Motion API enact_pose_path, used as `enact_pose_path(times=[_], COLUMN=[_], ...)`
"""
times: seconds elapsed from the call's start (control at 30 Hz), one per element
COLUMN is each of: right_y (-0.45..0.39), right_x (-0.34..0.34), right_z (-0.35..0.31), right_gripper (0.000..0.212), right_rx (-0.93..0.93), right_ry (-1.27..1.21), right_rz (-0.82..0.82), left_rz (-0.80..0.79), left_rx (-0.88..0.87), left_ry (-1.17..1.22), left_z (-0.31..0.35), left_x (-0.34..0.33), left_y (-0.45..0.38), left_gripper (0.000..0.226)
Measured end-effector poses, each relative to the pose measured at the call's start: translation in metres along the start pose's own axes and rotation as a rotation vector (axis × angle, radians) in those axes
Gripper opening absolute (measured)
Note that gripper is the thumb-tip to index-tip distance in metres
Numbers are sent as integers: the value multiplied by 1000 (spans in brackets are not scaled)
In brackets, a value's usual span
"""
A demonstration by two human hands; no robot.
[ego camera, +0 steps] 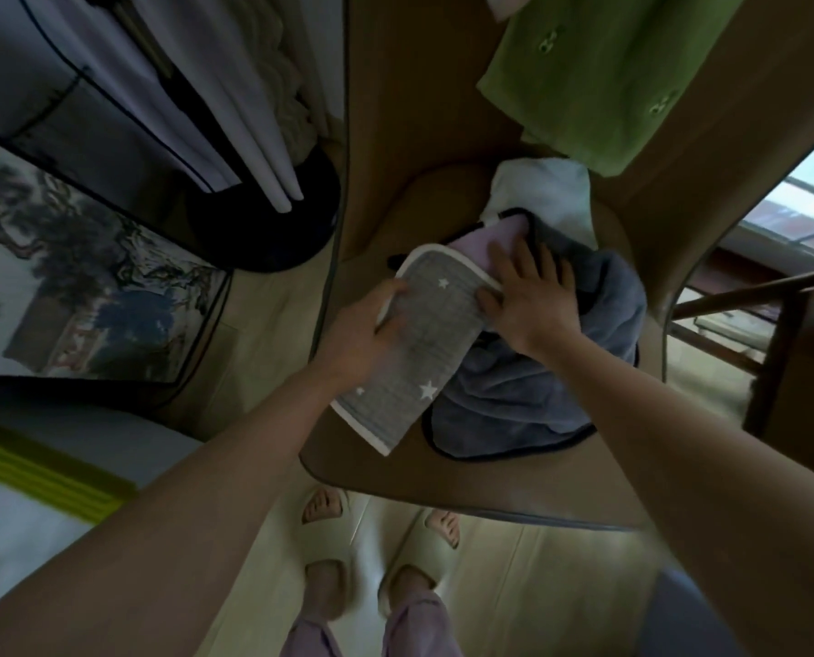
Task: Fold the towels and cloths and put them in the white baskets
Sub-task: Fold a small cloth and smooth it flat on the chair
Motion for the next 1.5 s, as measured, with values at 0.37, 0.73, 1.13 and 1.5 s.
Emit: enact_pose_path(times=[0.37, 0.73, 1.13, 1.5], right_y=[85, 65, -31, -70], right_x=[-23, 13, -9, -35], right_z=[41, 12, -23, -36], right_gripper=[65, 51, 70, 67], right_rx=[-268, -71, 272, 449], right_ry=[-116, -103, -9, -21], right_rz=[7, 244, 73, 175], left_rz=[130, 153, 208, 194], left_rx=[-138, -99, -304, -92], left_ry=[-252, -343, -889, -840], left_z=[14, 19, -4, -18], left_x=[-19, -17, -24, -46], left_y=[8, -18, -21, -9], left_gripper=[38, 52, 70, 115])
Point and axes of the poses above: each hand's wrist, its own y-axis away from the middle knuckle, its own x-axis out of the back of the hand, z = x × y, the point moved 1 cm from there along -y, towards the middle knuckle, and after that the axes turned 9 degrees about -y, right-handed, at the moved point
